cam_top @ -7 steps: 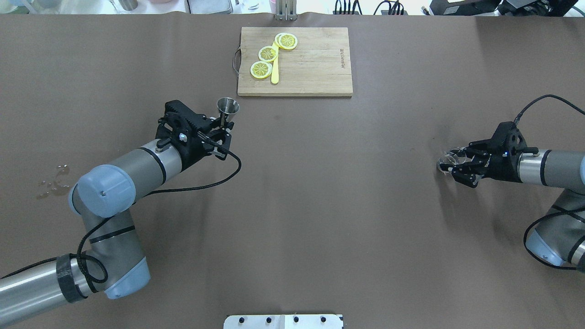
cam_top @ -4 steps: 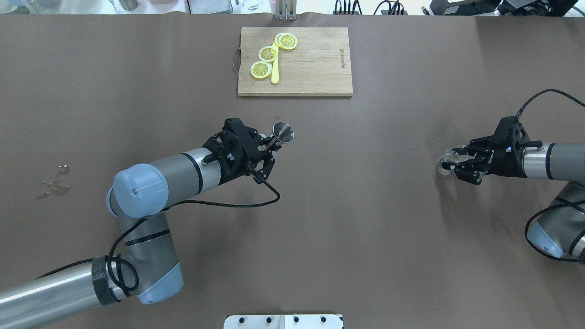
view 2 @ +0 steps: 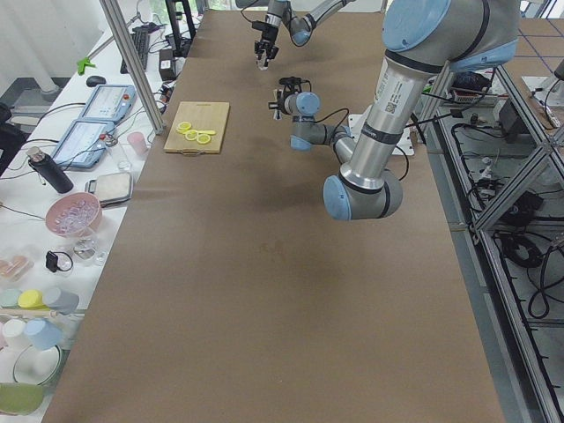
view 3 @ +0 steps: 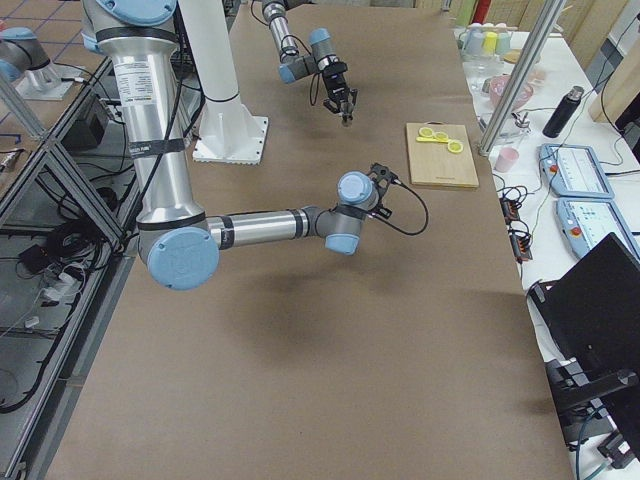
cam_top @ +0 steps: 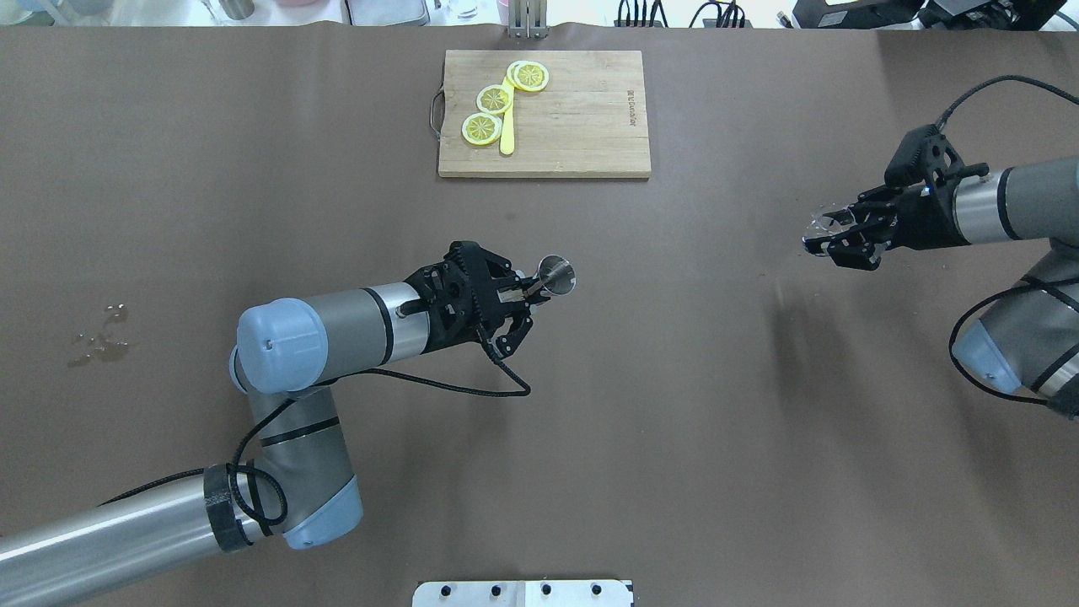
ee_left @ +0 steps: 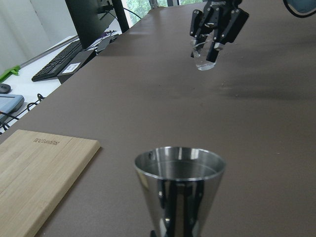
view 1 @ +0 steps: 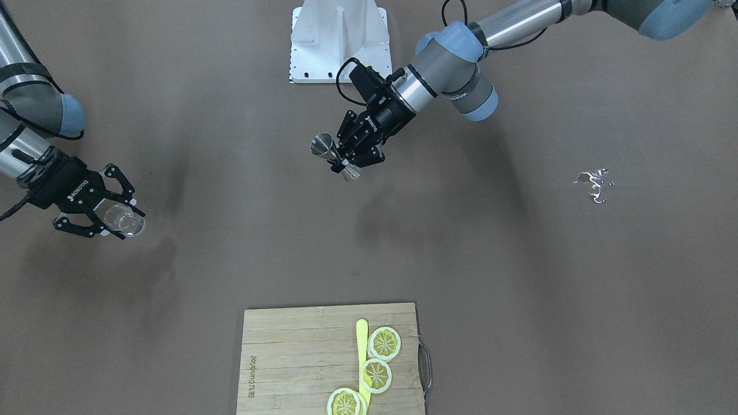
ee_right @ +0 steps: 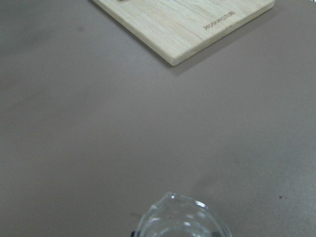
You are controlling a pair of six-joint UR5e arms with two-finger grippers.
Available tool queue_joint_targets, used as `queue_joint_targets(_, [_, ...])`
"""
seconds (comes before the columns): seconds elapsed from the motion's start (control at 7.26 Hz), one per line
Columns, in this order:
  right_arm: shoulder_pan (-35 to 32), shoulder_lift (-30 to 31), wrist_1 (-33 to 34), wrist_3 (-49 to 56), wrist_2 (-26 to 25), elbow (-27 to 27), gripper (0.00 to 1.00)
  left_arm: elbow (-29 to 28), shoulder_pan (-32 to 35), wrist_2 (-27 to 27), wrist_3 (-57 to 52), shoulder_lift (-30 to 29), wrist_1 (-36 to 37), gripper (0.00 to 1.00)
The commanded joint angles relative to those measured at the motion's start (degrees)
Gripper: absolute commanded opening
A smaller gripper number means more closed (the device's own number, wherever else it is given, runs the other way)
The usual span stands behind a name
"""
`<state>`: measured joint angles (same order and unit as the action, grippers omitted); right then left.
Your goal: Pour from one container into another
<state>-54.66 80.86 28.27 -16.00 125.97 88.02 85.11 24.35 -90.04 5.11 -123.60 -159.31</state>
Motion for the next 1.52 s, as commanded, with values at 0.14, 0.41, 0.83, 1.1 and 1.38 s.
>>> queue_joint_targets(0.14, [0.52,-6.13,43.18,9.75,0.15,19.89,0.0,-8.51,0.0,-2.22,1.73,-4.1,-9.48,0.0])
queue_joint_targets(0.41, [2.01,-6.51,49.14,9.85,-0.02,22.97,0.0,-9.43,0.0,-2.68,2.18,-4.46,-10.84,0.0])
queue_joint_targets(0.83, [5.08,-11.06,65.56,9.76,-1.08,28.26,0.0,-9.95,0.09,-3.47,2.53,-5.34,-10.84,0.0])
queue_joint_targets(1.1, [6.49,-14.92,71.09,9.59,-1.17,28.35,0.0,-10.49,0.09,-3.91,2.45,-5.25,-10.84,0.0])
queue_joint_targets(1.38, [7.2,-19.22,79.34,9.06,-1.34,29.05,0.0,-10.49,0.09,-5.23,2.45,-5.34,-10.84,0.0])
